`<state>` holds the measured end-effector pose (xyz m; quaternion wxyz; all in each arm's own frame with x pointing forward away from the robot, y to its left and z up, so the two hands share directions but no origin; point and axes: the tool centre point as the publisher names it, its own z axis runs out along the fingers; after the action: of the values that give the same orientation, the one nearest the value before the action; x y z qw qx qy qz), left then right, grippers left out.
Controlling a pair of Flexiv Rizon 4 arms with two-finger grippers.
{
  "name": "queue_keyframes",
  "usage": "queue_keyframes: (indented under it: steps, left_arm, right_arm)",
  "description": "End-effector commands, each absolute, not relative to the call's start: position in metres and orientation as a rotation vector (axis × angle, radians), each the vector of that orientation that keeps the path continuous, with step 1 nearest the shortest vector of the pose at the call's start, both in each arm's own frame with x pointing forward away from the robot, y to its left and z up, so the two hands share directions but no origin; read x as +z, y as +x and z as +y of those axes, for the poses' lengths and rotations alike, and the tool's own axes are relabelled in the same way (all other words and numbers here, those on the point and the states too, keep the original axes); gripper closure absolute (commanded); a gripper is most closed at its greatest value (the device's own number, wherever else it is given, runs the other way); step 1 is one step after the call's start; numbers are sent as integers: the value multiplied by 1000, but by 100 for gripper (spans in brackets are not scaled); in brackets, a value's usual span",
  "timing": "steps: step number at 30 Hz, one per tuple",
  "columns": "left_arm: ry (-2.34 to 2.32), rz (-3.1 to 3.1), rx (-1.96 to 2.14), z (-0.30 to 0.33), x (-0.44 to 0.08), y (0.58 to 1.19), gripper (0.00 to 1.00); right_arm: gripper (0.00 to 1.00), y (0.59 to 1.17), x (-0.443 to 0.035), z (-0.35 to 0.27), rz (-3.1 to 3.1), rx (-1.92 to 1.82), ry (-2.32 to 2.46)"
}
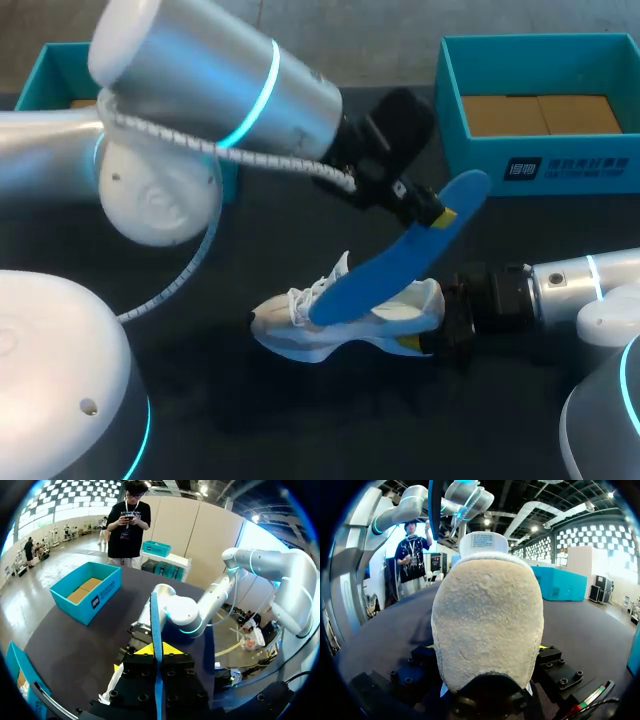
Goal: Take the shoe out of the shoebox, open the shoe tongue, remove and reinsert the insole, then place the shoe into the shoebox
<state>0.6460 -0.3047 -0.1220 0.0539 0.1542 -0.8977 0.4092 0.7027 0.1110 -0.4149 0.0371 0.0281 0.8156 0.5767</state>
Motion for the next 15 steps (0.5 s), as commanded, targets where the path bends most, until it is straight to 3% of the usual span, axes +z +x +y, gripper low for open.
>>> queue_keyframes:
  steps: [1, 15]
  left_arm:
    - [435, -2685, 1224, -286, -104, 647, 100]
    - [476, -2637, 1280, -279, -86, 650, 100]
  right_arm:
    - [100, 702, -415, 112, 2507, 1765, 88]
    - [100, 702, -415, 112, 2507, 1765, 88]
